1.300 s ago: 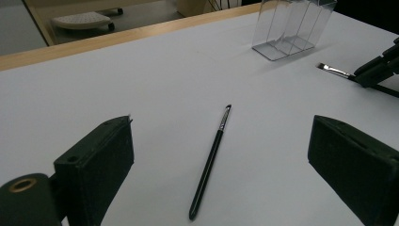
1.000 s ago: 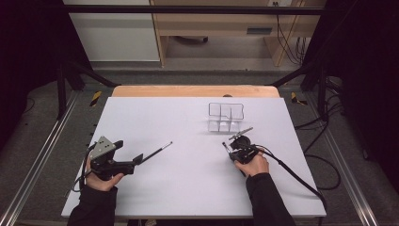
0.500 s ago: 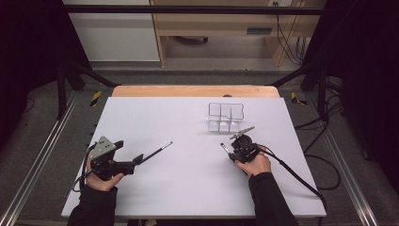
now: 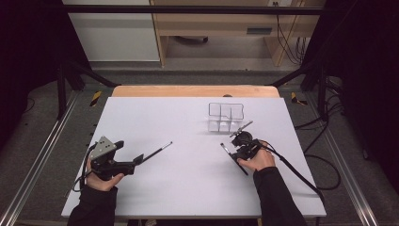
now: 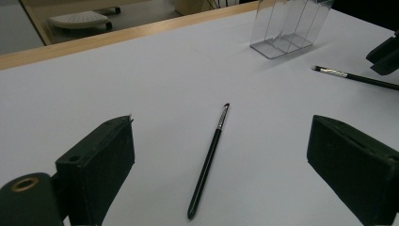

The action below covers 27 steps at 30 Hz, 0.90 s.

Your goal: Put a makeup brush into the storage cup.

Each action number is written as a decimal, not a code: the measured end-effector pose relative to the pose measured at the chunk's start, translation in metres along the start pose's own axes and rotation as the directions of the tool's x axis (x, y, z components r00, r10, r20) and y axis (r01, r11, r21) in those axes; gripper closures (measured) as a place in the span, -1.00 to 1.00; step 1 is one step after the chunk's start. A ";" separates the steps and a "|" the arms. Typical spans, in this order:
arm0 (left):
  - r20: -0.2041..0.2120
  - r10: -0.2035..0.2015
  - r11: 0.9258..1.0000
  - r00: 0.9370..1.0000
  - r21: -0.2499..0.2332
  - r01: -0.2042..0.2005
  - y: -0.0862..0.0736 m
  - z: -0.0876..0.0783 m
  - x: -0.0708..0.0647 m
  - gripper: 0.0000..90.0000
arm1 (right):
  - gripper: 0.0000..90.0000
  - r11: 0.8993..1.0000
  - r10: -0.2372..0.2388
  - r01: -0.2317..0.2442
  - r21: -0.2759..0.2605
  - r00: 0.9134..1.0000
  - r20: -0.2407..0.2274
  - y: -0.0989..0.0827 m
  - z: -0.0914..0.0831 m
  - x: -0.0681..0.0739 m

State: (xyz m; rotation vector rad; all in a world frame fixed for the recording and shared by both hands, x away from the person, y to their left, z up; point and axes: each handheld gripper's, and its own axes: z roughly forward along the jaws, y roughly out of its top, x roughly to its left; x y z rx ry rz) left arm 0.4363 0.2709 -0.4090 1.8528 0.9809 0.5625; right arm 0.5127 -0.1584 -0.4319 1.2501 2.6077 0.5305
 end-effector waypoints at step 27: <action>0.000 0.003 1.000 1.000 0.001 -0.003 0.000 0.000 0.000 -0.84 | 0.76 0.993 -0.009 0.010 0.116 1.000 -0.013 -0.001 0.018 0.005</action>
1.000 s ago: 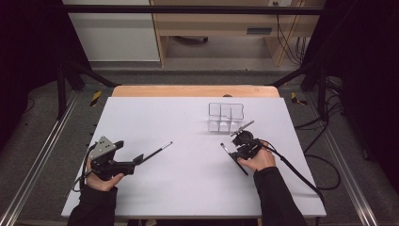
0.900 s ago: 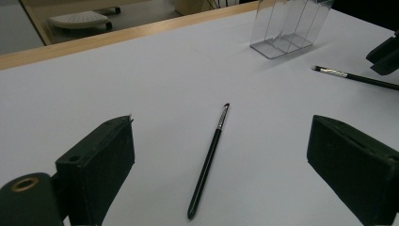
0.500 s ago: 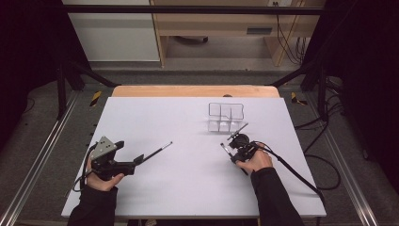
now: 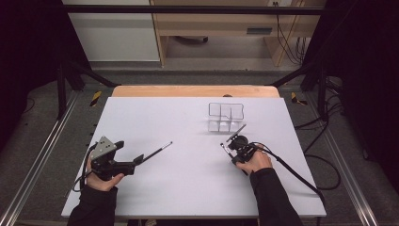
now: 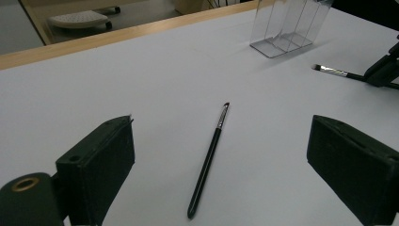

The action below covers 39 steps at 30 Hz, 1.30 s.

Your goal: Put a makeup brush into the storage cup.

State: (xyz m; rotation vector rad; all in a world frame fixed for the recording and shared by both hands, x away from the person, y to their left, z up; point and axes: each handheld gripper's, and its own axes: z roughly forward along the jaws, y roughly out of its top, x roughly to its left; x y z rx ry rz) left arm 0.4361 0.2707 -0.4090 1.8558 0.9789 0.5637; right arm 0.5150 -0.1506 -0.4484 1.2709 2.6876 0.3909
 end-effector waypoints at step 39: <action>0.004 0.003 1.000 1.000 0.003 -0.003 0.000 0.001 -0.003 -0.84 | 0.87 0.991 0.011 -0.017 -0.135 0.999 -0.046 -0.010 -0.033 0.004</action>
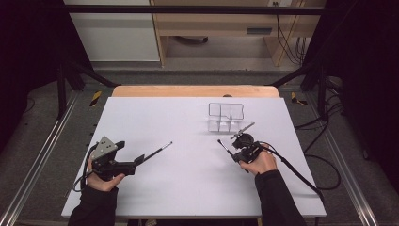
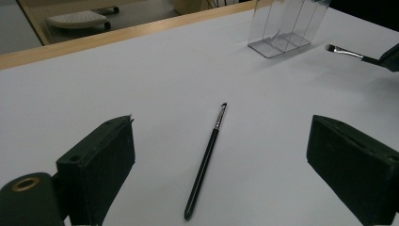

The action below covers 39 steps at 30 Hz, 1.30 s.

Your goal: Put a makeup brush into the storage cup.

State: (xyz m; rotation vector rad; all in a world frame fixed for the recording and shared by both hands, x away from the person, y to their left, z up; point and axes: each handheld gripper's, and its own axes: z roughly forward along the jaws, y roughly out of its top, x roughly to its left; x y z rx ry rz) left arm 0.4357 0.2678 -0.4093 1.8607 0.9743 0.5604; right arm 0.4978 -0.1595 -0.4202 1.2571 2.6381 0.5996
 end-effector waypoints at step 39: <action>0.032 -0.001 1.000 0.999 -0.014 0.002 0.003 0.009 -0.019 -0.84 | 0.87 0.919 -0.041 0.009 -0.393 0.997 -0.073 -0.004 -0.033 0.015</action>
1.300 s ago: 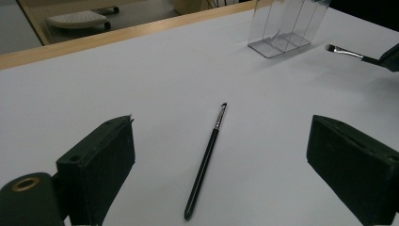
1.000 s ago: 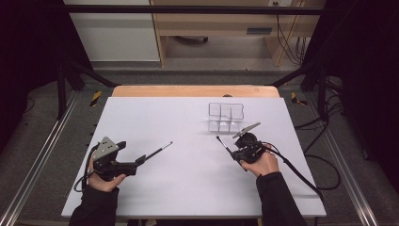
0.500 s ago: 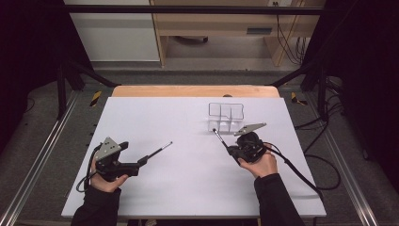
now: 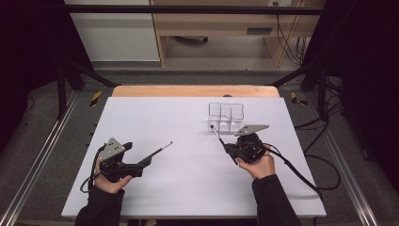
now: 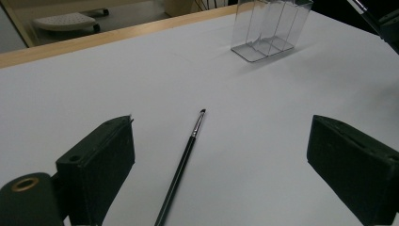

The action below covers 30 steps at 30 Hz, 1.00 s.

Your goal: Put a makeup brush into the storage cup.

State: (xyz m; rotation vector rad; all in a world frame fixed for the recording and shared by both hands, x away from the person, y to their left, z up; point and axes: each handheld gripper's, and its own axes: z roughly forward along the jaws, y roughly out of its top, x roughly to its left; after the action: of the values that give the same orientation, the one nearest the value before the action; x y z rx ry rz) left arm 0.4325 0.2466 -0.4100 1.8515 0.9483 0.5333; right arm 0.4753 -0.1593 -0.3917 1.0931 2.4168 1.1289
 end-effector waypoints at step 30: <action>0.045 0.002 0.999 0.999 -0.048 0.000 0.028 0.016 -0.021 -0.81 | 0.87 0.983 -0.034 0.024 -0.183 0.998 -0.053 0.003 -0.004 0.009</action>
State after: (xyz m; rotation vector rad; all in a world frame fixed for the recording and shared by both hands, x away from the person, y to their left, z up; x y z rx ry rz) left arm 0.4419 0.2137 -0.3913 1.8137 0.8972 0.5090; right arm 0.4686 -0.1536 -0.3860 0.9782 2.3075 1.3568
